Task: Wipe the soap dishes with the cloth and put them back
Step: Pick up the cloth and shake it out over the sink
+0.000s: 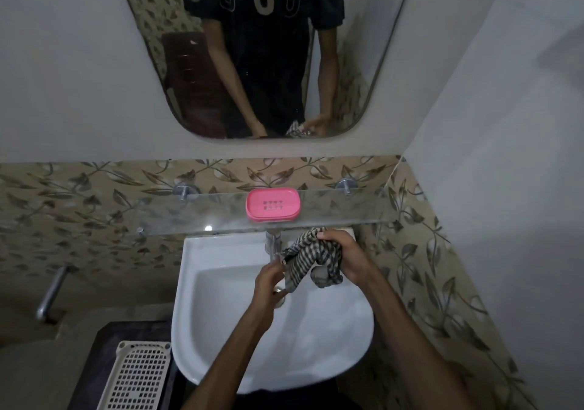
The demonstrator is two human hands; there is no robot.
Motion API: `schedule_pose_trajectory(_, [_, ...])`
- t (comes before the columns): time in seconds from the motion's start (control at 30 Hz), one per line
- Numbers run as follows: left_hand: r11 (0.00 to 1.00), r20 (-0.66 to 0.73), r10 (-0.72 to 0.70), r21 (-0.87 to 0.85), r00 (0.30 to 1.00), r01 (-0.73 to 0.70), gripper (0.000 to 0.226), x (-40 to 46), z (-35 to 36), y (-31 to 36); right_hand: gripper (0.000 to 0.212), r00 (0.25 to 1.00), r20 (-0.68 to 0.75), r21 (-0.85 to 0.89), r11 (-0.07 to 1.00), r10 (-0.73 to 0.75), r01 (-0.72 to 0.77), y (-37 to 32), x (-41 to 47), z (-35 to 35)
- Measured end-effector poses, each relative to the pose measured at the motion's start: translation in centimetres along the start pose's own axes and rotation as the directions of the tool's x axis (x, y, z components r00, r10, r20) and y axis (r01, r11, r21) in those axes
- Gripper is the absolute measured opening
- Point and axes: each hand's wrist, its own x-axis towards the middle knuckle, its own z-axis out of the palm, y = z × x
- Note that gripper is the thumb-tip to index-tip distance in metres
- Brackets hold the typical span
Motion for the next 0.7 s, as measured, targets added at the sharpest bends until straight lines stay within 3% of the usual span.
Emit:
schedule_pose_trajectory(0.07, [0.994,0.082,-0.003,-0.104,0.997,0.012,0.031,-0.2,-0.2,1.0,0.029,0.998,0.057,0.054,0.999,0.002,-0.005,-0.3,-0.6,0.6])
schedule_pose_trajectory(0.17, [0.964,0.228,0.013,-0.261,0.974,0.048,0.061,-0.1,-0.8,2.2,0.027,0.995,0.098,0.192,0.981,0.005,-0.024,-0.9,-1.2,1.4])
schedule_pose_trajectory(0.23, [0.974,0.283,0.040,-0.227,0.958,0.027,0.068,-0.3,-1.1,3.0,0.026,0.992,0.123,0.255,0.965,0.023,-0.054,-1.2,-1.4,1.7])
schedule_pose_trajectory(0.33, [0.988,0.270,0.077,-0.153,0.960,-0.036,0.062,-0.4,-1.7,4.0,0.033,0.988,0.156,0.341,0.938,0.012,-0.065,-1.5,-1.4,1.7])
schedule_pose_trajectory(0.5, [0.961,0.298,0.114,-0.276,0.948,-0.028,0.052,-0.8,-3.1,5.1,0.048,0.990,0.142,0.402,0.914,-0.003,-0.055,-1.0,-1.3,0.7])
schedule_pose_trajectory(0.57, [0.945,0.286,0.115,-0.326,0.951,-0.016,0.044,-1.0,-3.1,6.1,0.044,0.993,0.119,0.363,0.929,0.024,-0.066,-0.5,-1.3,0.4])
schedule_pose_trajectory(0.7, [0.929,0.059,0.081,-0.366,0.995,-0.054,0.019,-1.3,-1.7,8.5,0.021,0.990,-0.002,0.217,0.967,0.140,-0.136,0.4,-1.3,0.3])
